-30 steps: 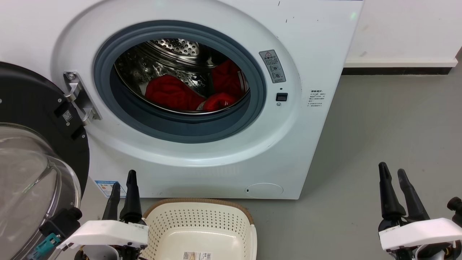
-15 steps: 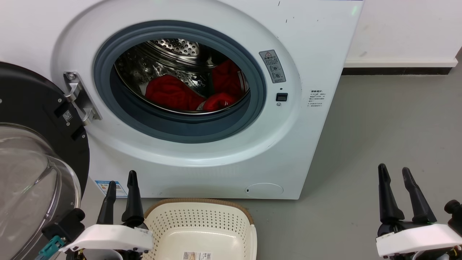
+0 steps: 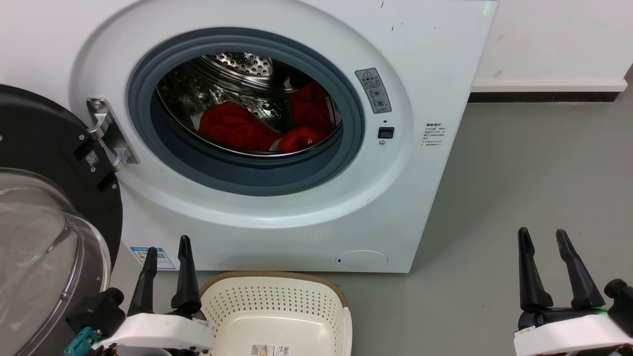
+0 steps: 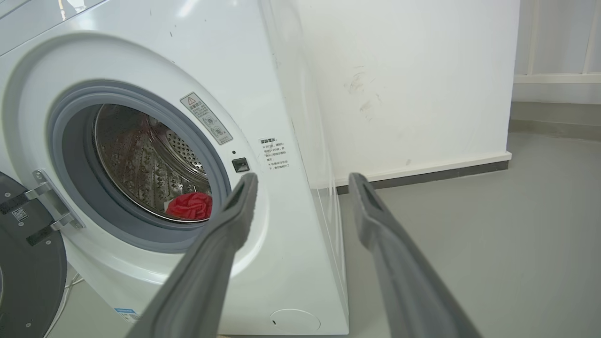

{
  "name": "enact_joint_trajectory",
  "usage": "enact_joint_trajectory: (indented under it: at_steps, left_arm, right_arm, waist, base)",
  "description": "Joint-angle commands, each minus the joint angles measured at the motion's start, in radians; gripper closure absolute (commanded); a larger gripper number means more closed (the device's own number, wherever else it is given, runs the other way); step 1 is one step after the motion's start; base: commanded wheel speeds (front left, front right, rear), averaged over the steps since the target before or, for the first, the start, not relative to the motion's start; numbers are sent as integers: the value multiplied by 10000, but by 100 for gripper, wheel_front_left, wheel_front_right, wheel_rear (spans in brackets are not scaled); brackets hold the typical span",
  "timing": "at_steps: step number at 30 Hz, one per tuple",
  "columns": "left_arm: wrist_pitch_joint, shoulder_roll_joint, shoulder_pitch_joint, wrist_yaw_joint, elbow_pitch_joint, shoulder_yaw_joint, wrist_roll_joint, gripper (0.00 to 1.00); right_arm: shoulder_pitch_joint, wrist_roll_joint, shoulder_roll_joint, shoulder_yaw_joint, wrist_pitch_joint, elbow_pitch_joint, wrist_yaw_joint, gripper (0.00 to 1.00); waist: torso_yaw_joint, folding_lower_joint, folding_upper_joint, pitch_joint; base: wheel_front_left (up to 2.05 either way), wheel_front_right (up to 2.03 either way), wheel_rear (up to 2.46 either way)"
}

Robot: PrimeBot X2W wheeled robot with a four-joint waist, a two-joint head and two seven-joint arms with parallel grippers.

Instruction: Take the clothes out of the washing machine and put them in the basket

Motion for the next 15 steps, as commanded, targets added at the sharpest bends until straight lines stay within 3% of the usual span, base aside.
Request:
enact_joint_trajectory:
  at_steps: [1,15]
  left_arm:
    - [-88,19,23,36,-132,-13,275,0]
    - [-407,20,177,70,-219,-27,1338,0]
  right_arm:
    - [72,-307,3,-7,-101,-159,0,0]
    - [319,-1271,6,17,-410,-448,-1,0]
  waist:
    - [-1,0,0,0]
    - [0,0,0,6]
  base:
    - [0,0,0]
    - [0,0,0]
